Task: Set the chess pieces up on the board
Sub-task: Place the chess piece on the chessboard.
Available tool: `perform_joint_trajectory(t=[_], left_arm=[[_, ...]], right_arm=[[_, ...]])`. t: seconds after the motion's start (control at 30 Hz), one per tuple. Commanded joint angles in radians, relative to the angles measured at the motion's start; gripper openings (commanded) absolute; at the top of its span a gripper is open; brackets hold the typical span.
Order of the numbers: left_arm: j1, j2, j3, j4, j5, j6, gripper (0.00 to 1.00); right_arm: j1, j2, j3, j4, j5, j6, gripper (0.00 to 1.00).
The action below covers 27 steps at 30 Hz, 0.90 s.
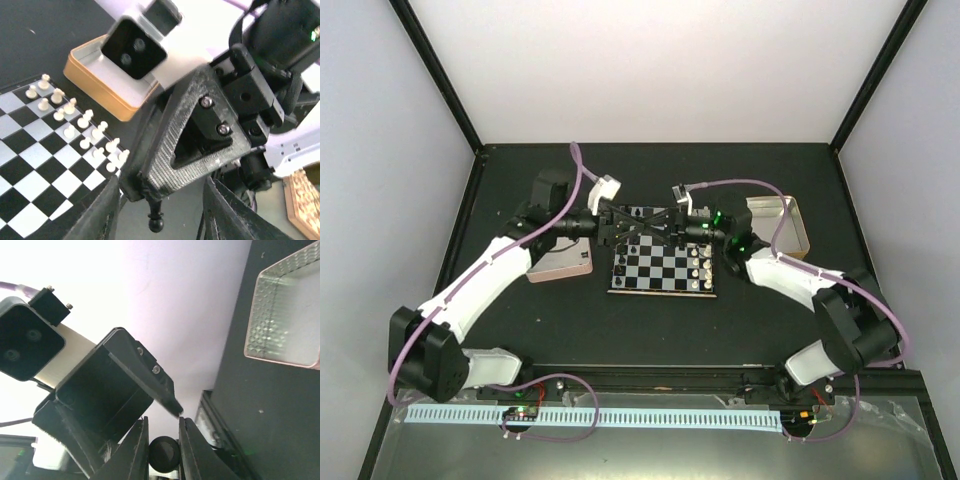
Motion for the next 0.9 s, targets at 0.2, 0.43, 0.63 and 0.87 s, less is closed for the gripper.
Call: perform_joint_trajectory(t=[0.2, 0.43, 0.63, 0.87], left_arm=[[-0.034, -0.163, -0.301, 0.637, -0.217, -0.466, 0.62], [-0.080, -0.174, -0.340, 0.700, -0.322, -0.500, 0.62], [-0.088, -0.145, -0.334, 0.780, -0.324, -0.517, 0.61], [-0.092, -0.116, -0.313, 0.790, -0.319, -0.519, 0.41]], right_arm=[[0.007, 0.066, -0.064, 0.420, 0.169, 0.447, 0.07], [0.007, 0.096, -0.066, 0.478, 0.198, 0.564, 0.07], [0.007, 0.113, -0.076, 0.539, 0.183, 0.636, 0.07], [0.009, 0.124, -0.085, 0.587, 0.175, 0.678, 0.07]])
